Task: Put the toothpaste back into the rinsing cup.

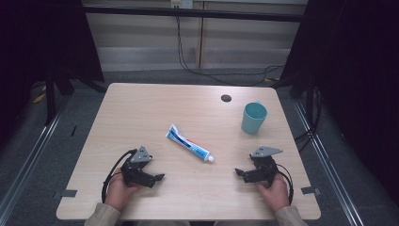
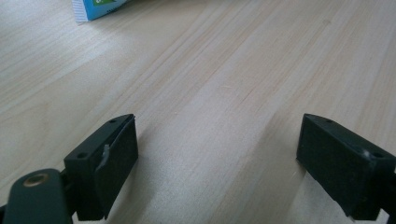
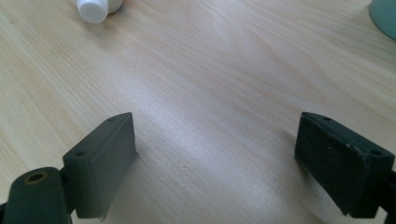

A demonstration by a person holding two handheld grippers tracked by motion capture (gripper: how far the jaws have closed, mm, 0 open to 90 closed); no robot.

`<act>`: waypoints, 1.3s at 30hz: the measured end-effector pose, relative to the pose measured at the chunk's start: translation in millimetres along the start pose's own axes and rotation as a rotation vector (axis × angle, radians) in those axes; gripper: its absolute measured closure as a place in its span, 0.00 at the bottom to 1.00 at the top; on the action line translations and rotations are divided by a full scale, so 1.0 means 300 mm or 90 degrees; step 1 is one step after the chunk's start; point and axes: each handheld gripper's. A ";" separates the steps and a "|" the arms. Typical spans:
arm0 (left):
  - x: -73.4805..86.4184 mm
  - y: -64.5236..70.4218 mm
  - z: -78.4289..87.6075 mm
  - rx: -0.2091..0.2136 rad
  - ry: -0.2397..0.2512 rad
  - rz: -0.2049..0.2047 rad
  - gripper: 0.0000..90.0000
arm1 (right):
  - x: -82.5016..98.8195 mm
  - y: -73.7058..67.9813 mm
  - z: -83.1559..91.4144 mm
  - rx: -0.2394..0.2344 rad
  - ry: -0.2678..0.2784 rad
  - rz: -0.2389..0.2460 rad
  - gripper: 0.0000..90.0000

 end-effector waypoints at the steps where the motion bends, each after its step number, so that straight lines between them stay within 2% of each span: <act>1: 0.000 0.000 0.000 0.000 0.000 0.000 0.14 | 0.000 0.000 0.000 0.000 0.000 0.000 0.13; 7: 0.000 0.000 0.000 0.000 0.000 0.000 0.14 | -0.004 -0.002 -0.001 0.004 -0.003 -0.012 0.14; 12: 0.000 0.000 0.000 -0.001 0.000 0.000 0.14 | -0.049 -0.004 -0.012 0.009 -0.057 -0.021 0.16; 16: 0.000 0.000 0.000 0.000 0.000 0.000 0.14 | -0.094 0.002 -0.023 -0.021 -0.090 -0.022 0.20; 19: 0.000 0.000 0.000 0.000 0.000 0.000 0.14 | -0.133 0.004 -0.027 -0.029 -0.107 -0.017 0.20; 23: 0.000 0.000 0.000 0.000 0.000 0.000 0.14 | -0.205 -0.012 -0.024 -0.033 -0.112 0.023 0.20; 26: 0.000 0.000 0.000 0.000 0.000 0.000 0.14 | -0.264 -0.025 -0.033 -0.040 -0.134 0.045 0.19; 27: 0.000 0.000 0.000 0.000 0.000 0.000 0.14 | -0.264 -0.025 -0.033 -0.040 -0.134 0.045 0.19; 28: 0.000 0.000 0.000 0.000 -0.001 0.000 0.14 | -0.300 -0.033 -0.041 -0.046 -0.144 0.056 0.20; 35: 0.000 0.000 0.000 0.000 0.000 0.000 0.14 | -0.388 -0.062 -0.060 -0.061 -0.156 0.077 0.20; 39: 0.000 0.000 0.000 -0.001 0.000 0.000 0.14 | -0.428 -0.080 -0.085 -0.064 -0.176 0.091 0.20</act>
Point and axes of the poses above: each handheld gripper's, and its own axes: z roughly backward along the jaws, x roughly out of its underside, y roughly to its right, and after that the axes turned 1 degree about -z, right-handed
